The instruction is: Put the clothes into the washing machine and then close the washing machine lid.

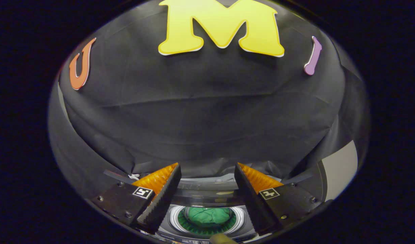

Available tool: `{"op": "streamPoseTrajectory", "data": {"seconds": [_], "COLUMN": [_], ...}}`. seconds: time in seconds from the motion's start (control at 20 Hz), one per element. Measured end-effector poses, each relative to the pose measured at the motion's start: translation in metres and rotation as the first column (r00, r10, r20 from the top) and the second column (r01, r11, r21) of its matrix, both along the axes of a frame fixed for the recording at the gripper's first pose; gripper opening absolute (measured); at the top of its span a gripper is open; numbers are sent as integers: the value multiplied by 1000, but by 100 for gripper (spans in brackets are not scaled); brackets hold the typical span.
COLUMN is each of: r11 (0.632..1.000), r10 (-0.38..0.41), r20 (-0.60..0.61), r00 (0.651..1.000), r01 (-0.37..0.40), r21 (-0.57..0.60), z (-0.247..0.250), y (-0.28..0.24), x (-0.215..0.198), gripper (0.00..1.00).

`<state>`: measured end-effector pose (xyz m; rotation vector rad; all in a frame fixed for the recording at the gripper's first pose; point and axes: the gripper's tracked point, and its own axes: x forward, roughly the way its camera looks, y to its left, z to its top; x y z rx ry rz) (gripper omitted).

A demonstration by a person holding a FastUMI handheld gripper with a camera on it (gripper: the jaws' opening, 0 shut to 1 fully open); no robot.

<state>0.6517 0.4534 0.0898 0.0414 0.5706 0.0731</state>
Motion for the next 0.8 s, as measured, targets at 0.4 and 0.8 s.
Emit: {"op": "streamPoseTrajectory", "data": {"seconds": [0.4,0.8], "r11": [1000,1000], "r10": [7,17], "r20": [25,41], "r00": [1000,999], "r01": [-7,-17], "r21": [7,3], "z": [-1,-3], "y": [-1,-1], "x": [-8,-20], "gripper": [99,99]}}
